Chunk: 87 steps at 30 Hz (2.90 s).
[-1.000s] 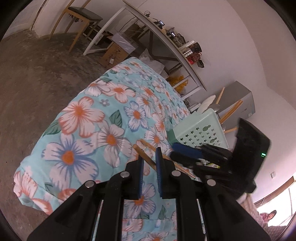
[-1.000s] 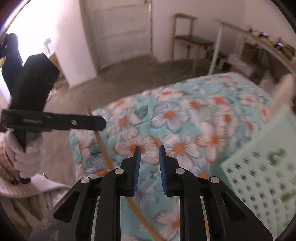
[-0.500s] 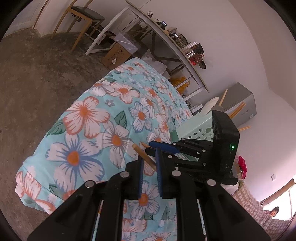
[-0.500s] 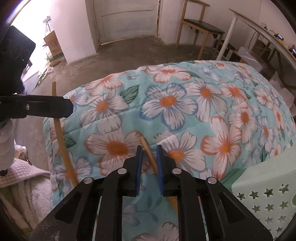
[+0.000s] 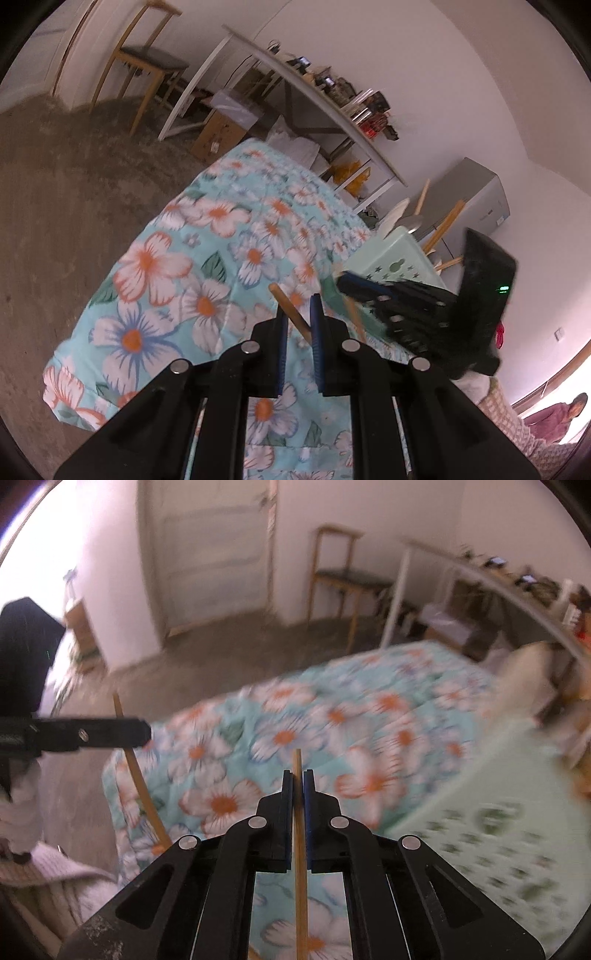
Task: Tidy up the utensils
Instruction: 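Grasp the last chopstick with the right gripper while the left gripper holds its chopstick, then raise both chopsticks upright toward the green holder with both grippers, then lower the left gripper's chopstick into the holder and open the left gripper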
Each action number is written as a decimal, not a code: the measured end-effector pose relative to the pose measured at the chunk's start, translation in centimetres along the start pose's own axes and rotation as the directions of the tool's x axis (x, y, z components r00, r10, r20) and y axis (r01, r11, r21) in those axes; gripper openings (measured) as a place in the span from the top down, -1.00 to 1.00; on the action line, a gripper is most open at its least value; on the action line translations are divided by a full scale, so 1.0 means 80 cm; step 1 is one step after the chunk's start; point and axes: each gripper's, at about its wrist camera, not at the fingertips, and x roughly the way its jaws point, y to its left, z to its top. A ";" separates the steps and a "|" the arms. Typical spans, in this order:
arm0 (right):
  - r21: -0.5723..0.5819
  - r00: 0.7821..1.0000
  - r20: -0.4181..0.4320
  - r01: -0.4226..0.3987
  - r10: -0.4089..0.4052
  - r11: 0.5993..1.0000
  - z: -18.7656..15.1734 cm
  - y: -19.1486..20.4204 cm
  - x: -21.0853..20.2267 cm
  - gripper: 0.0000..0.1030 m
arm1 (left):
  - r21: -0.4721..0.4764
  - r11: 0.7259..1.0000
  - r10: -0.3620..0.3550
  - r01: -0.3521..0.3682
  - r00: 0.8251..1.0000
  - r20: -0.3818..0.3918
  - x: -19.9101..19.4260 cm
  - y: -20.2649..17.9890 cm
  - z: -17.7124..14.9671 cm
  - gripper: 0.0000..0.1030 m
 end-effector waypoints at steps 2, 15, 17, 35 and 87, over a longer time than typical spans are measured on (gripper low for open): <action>0.043 0.997 0.074 0.033 -0.037 0.999 -0.001 -0.009 -0.039 0.93 | 0.025 1.000 0.000 -0.001 1.000 0.017 -0.003 -0.010 0.004 0.81; 0.275 0.896 0.300 0.248 -0.328 0.929 -0.050 -0.033 -0.202 0.93 | 0.285 0.958 -0.012 -0.010 0.997 0.075 0.001 -0.123 0.037 0.89; 0.312 0.884 0.310 0.252 -0.349 0.916 -0.060 -0.036 -0.214 0.93 | 0.338 0.941 -0.010 -0.019 0.996 0.084 0.006 -0.145 0.039 0.90; 0.456 0.819 0.380 0.238 -0.430 0.857 -0.102 -0.043 -0.274 0.93 | 0.516 0.852 0.047 -0.089 0.994 0.094 0.031 -0.229 0.023 0.90; 0.541 0.803 0.433 0.132 -0.410 0.831 -0.135 -0.069 -0.285 0.93 | 0.528 0.849 -0.173 -0.002 0.944 0.280 0.120 -0.312 0.105 0.65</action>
